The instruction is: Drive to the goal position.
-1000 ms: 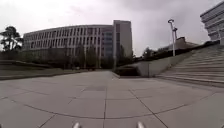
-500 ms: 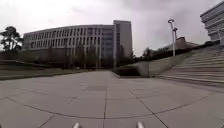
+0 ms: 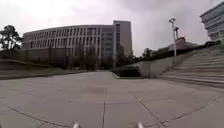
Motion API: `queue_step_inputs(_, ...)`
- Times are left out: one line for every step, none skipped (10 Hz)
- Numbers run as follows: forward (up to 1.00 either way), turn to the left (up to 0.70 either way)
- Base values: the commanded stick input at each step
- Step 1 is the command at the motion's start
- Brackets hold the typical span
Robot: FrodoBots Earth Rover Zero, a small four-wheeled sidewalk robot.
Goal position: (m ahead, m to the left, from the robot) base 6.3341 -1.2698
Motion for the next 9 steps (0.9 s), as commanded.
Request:
queue_step_inputs(0.81,0.00)
queue_step_inputs(0.81,0.00)
queue_step_inputs(0.81,0.00)
queue_step_inputs(0.81,0.00)
queue_step_inputs(0.81,0.00)
queue_step_inputs(0.81,0.00)
queue_step_inputs(0.81,0.00)
queue_step_inputs(0.81,0.00)
queue_step_inputs(0.81,0.00)
